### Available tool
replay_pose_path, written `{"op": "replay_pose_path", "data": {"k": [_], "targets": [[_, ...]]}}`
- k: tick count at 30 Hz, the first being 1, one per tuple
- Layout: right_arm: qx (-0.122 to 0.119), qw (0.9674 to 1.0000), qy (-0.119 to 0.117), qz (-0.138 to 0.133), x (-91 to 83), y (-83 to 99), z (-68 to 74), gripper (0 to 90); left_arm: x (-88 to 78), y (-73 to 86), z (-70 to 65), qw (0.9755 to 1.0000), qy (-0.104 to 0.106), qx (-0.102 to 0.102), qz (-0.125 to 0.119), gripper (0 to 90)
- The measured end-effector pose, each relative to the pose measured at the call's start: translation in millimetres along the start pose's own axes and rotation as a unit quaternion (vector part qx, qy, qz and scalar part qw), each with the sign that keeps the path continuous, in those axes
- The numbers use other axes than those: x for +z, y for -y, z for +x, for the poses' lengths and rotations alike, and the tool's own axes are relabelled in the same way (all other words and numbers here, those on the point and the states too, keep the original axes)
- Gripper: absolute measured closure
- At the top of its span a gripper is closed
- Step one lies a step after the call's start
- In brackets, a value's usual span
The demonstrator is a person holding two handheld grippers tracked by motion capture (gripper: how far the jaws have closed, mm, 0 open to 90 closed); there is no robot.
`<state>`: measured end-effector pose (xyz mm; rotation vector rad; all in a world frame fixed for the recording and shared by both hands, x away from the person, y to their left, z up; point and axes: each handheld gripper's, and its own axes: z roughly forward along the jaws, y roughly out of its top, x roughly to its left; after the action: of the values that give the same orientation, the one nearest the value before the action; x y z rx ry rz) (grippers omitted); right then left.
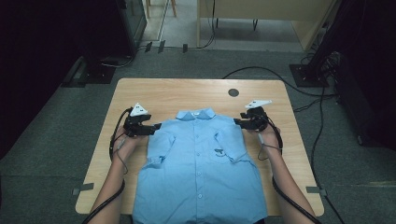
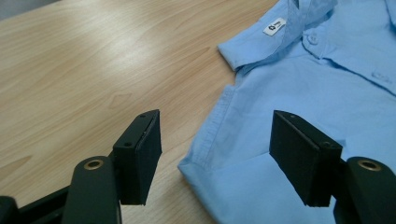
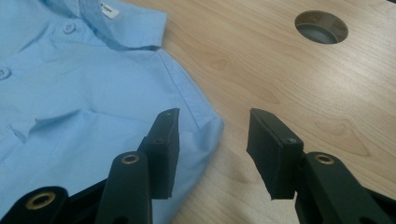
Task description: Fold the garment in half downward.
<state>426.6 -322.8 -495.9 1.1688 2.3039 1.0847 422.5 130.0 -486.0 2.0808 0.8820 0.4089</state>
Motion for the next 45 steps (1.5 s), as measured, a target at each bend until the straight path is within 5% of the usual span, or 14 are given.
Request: {"op": "replay_pose_path", "data": {"k": [9, 12, 17, 22, 29, 45], "targets": [[0.000, 0.9999, -0.014, -0.007, 5.4, -6.1, 2.4, 56.3, 3.9, -4.6, -2.6, 0.9999, 0.010, 0.008, -0.004, 35.1], [-0.016, 0.9997, -0.016, -0.009, 7.6, -9.9, 5.5, 56.4, 10.0, -7.4, -5.3, 0.9993, 0.019, 0.030, 0.009, 35.4], [-0.043, 0.9987, -0.023, -0.013, 12.1, -14.0, 8.1, 57.9, 15.6, -8.6, -6.1, 0.9993, 0.025, 0.029, 0.000, 39.7], [-0.042, 0.9985, -0.032, -0.018, 16.6, -18.3, 8.9, 57.6, 24.3, -9.7, -6.1, 0.9986, 0.042, 0.031, -0.002, 40.9], [-0.066, 0.9974, -0.029, -0.009, 27.6, -24.7, 14.3, 53.9, 31.0, -10.4, -5.5, 0.9985, 0.039, 0.037, 0.005, 39.5], [-0.072, 0.9972, -0.022, 0.006, 44.0, -28.0, 8.6, 49.6, 42.0, -8.9, -3.0, 0.9982, 0.033, 0.048, 0.017, 36.6]]}}
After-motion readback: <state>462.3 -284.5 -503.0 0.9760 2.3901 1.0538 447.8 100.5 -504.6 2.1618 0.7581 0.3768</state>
